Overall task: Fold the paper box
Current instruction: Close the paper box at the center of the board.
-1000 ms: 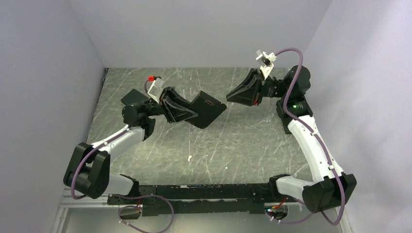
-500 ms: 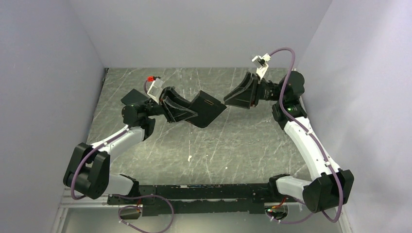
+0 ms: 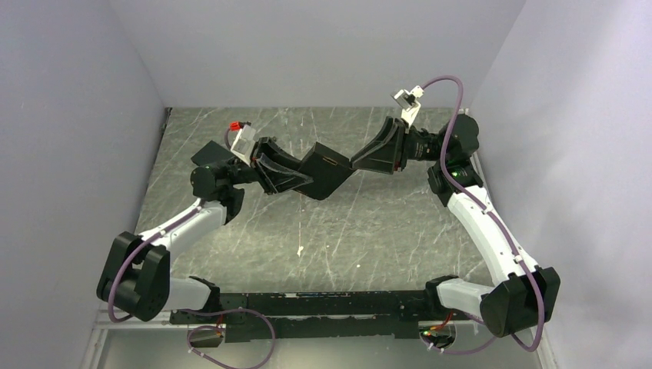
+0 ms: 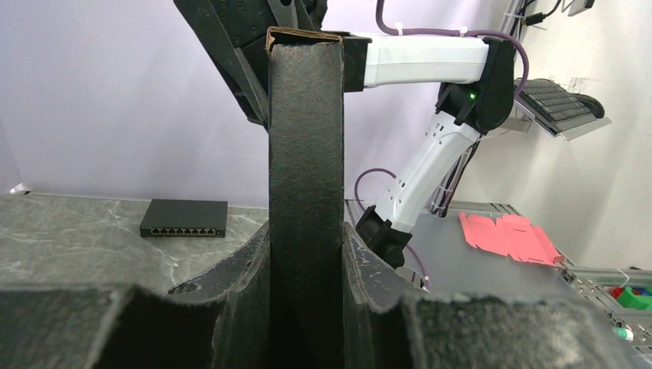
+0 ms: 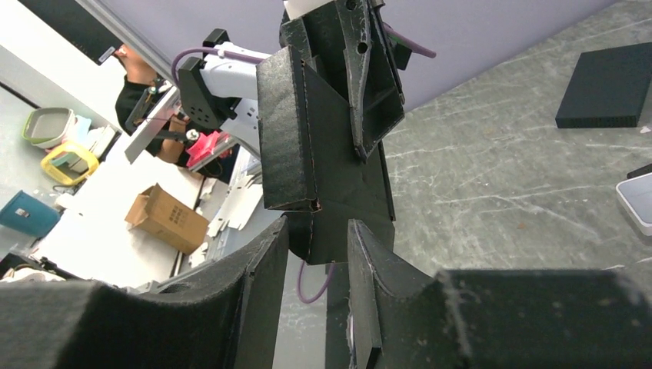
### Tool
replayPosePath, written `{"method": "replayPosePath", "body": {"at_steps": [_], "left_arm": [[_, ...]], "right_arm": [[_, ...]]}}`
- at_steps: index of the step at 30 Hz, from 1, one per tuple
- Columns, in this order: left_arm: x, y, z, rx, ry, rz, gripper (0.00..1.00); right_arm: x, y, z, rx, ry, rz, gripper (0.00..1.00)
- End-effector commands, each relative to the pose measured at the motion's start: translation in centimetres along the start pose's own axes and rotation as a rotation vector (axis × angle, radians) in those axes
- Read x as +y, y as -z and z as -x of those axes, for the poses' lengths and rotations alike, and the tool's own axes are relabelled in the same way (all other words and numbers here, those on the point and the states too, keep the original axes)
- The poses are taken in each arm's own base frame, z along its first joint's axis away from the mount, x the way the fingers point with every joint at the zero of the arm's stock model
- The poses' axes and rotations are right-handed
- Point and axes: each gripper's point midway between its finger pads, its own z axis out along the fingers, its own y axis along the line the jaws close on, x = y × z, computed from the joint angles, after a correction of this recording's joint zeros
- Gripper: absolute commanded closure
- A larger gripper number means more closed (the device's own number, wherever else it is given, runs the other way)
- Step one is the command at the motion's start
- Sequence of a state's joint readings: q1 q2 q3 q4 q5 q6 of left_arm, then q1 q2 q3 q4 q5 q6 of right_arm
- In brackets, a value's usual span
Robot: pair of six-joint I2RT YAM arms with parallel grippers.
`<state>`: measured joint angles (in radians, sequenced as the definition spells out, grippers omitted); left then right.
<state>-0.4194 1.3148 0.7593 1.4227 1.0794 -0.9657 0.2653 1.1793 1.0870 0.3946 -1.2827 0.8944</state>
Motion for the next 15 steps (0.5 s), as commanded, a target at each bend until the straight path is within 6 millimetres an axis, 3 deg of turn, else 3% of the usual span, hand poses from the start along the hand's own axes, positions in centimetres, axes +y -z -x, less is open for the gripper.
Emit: {"method": "replayPosePath", "body": {"at_steps": [1,15], "left_arm": [[-0.74,-0.47,2.73,-0.061,-0.104,0.001,1.0],[0.06,-0.12,2.45,-0.036,-0.126,0.08,1.0]], "right_arm": [[0.88,-0.05,0.24,-0.001,0.02,0.016,0.63],[0.99,-0.12,0.58,-0.011,-0.021,0.013,0.68]]}}
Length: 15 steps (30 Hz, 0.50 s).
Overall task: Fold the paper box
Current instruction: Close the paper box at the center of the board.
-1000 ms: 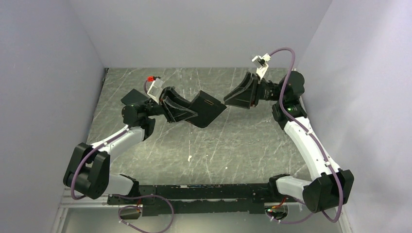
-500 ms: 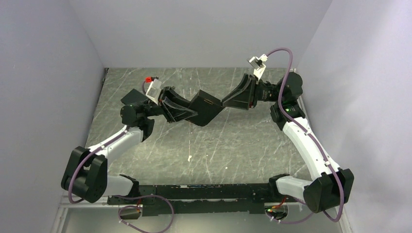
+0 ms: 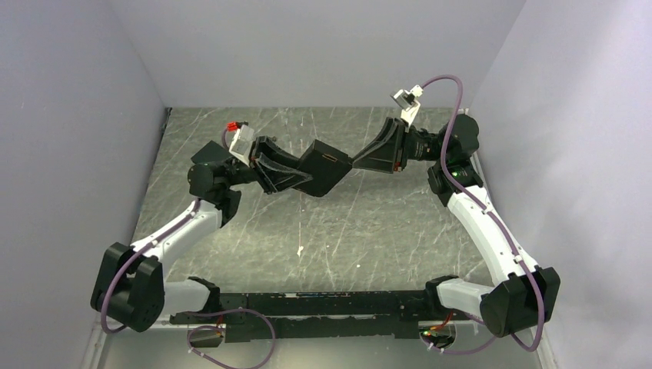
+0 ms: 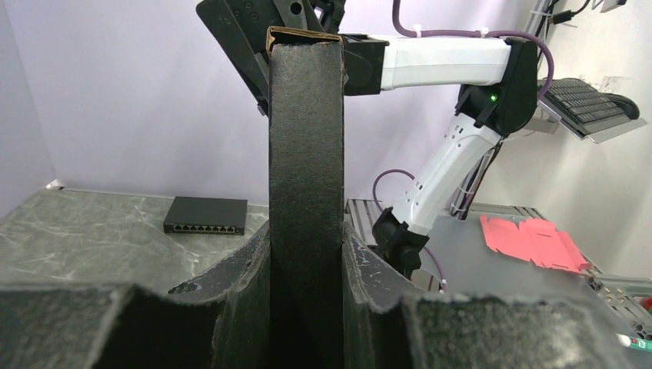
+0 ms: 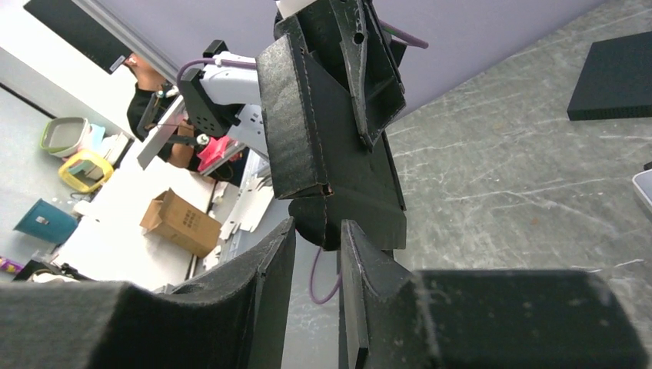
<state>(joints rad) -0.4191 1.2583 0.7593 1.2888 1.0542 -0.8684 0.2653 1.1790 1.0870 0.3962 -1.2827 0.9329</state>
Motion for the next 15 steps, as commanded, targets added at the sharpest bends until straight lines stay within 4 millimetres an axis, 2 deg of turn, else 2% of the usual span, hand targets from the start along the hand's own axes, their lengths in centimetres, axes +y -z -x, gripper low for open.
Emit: {"method": "replayPosePath", "body": {"at_steps": [1,7,15], "left_arm": [[-0.14,-0.09,1.98,-0.039,-0.101,0.042,1.0],[-0.02,0.04,1.78,-0.017,-0.103,0.061,1.0],[0.02,0.12,1.36,-0.006,-0.095,0.057,1.0]], "right_arm": [[0.72,-0.09,0.6,-0.013,0.008,0.01,0.69],[0.33,-0.27,0.99,-0.021,-0.017,0.01,0.71],[1.17,-0.21,1.22,-0.023,-0.009,0.03,0.72]]}}
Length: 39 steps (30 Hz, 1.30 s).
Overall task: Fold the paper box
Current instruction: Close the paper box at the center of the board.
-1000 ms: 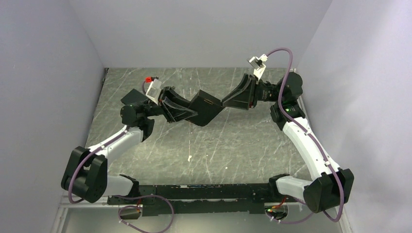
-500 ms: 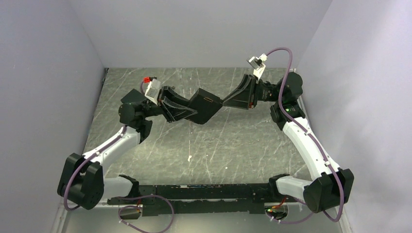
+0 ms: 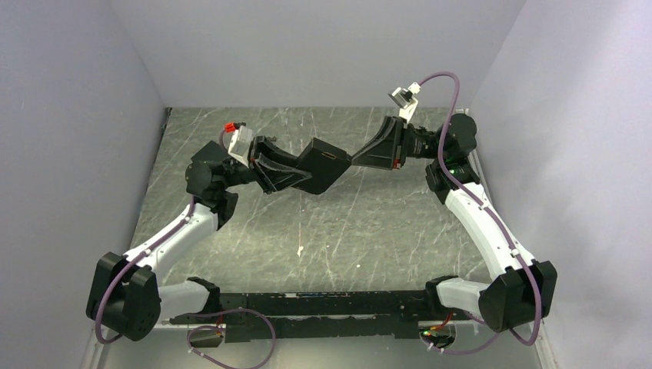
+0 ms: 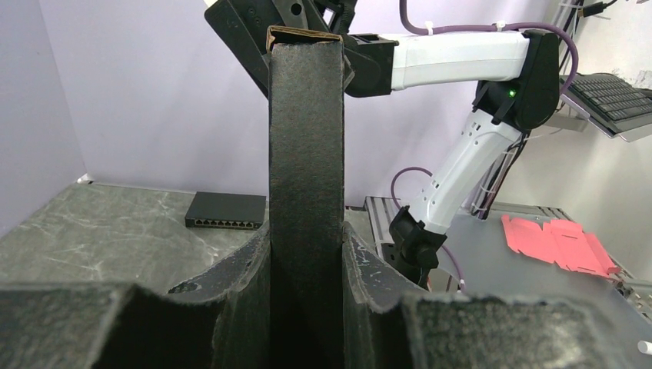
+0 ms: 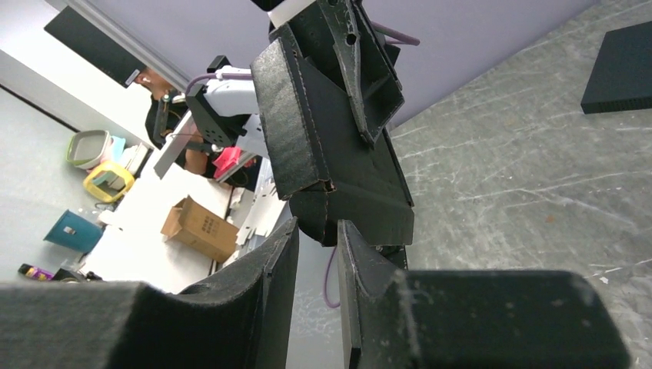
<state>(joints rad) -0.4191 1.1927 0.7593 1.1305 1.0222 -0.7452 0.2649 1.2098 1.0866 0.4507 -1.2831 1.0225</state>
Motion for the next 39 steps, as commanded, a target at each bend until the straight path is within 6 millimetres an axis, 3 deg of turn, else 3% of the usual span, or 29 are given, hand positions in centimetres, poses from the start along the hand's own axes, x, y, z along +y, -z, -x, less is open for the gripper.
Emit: {"method": "replayPosePath", "body": {"at_steps": [1,18,39], "left_arm": [[-0.3,0.0,1.0,-0.016,-0.051,0.001,1.0],[-0.4,-0.2,1.0,-0.016,-0.037,-0.024,1.0],[0.6,0.0,-0.4,0.079,-0.018,0.015,1.0]], "right_arm": [[1.5,0.0,0.9,-0.023,0.053,0.021,0.73],[0.2,-0.1,1.0,-0.016,0.063,-0.024,0.82],[1.7,-0.4,1.4,-0.007,0.055,0.016,0.83]]}}
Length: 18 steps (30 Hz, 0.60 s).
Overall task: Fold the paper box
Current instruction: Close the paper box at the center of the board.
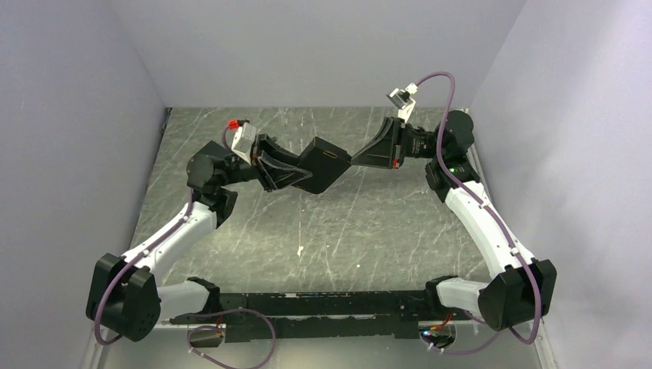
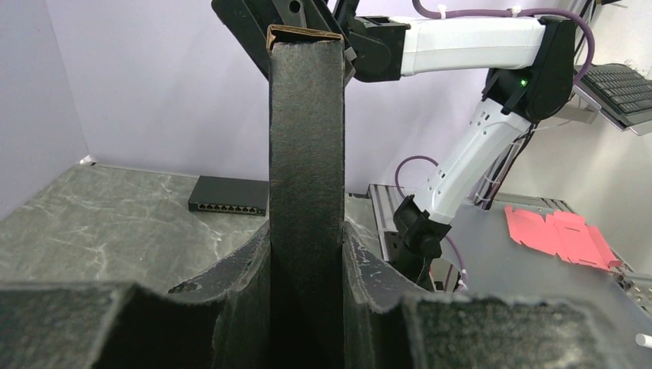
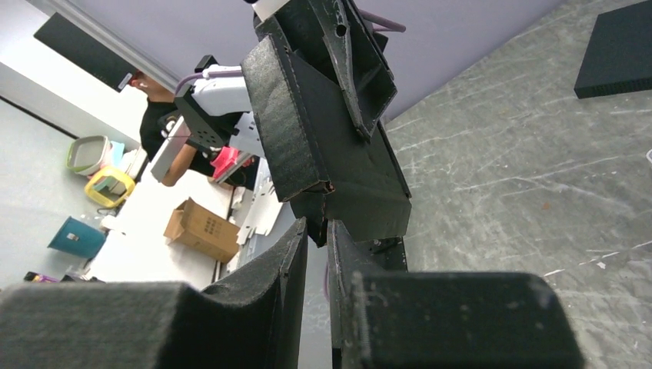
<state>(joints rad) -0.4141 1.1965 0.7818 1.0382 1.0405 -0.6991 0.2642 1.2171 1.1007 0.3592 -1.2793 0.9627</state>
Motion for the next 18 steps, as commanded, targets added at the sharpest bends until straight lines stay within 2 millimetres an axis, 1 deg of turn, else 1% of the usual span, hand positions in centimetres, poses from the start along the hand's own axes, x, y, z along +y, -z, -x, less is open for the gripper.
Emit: {"method": "replayPosePath", "body": {"at_steps": [1,8,18], "left_arm": [[0.0,0.0,0.1,0.047,-0.033,0.007,1.0],[0.5,0.2,-0.7,0.093,-0.022,0.033,1.0],[2.0,0.7,-2.0,0.173,-0.01,0.121,1.0]], "right_arm": [[2.6,-0.3,1.6,-0.016,0.074,0.041,0.83],[2.8,-0.3,1.7,-0.021,0.067,0.045,0.82],[2.9,-0.3,1.8,-0.018,0.065,0.052,0.8]]}}
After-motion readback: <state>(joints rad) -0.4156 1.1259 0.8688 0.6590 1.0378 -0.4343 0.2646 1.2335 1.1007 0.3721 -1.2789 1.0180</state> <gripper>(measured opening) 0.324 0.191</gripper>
